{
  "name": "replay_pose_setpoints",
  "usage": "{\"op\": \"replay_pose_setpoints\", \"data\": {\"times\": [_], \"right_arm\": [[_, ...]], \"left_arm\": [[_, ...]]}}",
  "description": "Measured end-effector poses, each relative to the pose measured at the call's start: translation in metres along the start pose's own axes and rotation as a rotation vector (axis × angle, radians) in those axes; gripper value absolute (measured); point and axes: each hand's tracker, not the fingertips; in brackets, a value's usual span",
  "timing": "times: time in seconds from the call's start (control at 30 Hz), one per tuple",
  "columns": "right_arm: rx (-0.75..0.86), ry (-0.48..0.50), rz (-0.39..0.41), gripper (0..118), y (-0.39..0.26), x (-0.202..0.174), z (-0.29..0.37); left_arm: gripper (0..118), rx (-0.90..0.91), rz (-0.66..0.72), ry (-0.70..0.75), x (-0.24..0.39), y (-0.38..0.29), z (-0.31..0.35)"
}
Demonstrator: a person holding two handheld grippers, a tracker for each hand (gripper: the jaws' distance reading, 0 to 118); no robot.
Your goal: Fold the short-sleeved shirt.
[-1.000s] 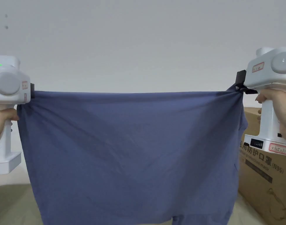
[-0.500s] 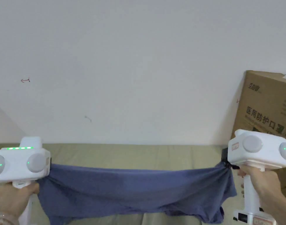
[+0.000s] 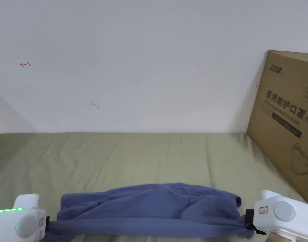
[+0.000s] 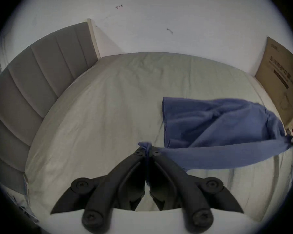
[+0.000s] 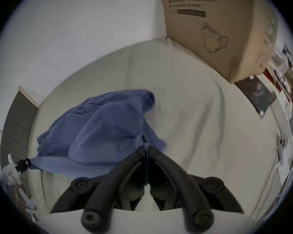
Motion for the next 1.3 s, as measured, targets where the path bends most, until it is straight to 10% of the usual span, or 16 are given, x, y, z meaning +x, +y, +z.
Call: {"op": "replay_pose_setpoints", "data": {"times": [0.73, 1.17, 1.23, 1.3], "right_arm": [[-0.081, 0.047, 0.042, 3, -0.290, 0.086, 0.208], [-0.075, 0.017, 0.083, 3, -0.311, 0.090, 0.215], [-0.067, 0.016, 0.089, 4, -0.313, 0.089, 0.215], [-0.047, -0.013, 0.105, 33, -0.316, 0.087, 0.217]], "left_arm": [[2, 0.030, -0.122, 0.009, -0.087, -0.276, 0.233], [3, 0.015, -0.071, -0.015, -0.093, -0.306, 0.244], [15, 0.008, -0.089, -0.014, -0.091, -0.305, 0.242], [74, -0.007, -0.092, -0.021, -0.090, -0.306, 0.243]]}}
